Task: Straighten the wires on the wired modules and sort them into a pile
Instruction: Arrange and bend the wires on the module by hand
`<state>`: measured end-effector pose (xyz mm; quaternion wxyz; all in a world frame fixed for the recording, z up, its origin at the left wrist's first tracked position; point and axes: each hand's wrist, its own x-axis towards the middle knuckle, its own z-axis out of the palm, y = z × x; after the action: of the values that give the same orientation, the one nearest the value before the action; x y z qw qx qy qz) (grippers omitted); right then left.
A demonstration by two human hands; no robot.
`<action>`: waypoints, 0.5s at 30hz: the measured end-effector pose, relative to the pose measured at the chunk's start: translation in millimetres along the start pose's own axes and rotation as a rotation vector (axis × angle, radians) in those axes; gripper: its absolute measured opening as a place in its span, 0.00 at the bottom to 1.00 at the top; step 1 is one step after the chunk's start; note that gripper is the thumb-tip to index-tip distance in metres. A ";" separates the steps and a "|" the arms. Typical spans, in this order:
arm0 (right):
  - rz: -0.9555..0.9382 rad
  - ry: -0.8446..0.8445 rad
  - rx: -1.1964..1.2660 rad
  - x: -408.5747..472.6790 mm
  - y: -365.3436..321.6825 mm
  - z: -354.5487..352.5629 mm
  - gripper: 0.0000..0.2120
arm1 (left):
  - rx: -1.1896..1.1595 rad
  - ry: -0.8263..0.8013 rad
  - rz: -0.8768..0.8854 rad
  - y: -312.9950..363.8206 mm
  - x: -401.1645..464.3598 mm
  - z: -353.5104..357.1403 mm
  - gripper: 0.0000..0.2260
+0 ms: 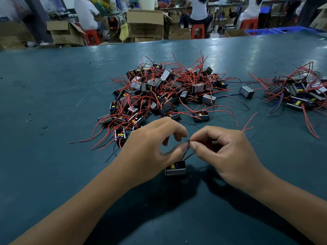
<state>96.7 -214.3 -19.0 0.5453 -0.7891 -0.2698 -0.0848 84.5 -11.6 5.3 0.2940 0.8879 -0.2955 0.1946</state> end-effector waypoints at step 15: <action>0.021 -0.042 0.047 0.0 2.5 1.5 0.02 | 0.230 0.116 0.196 -1.6 -0.1 4.5 0.06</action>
<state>97.7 -213.6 -21.6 0.5588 -0.7803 -0.2750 -0.0561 86.2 -13.4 1.3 0.1867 0.8699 -0.3390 0.3057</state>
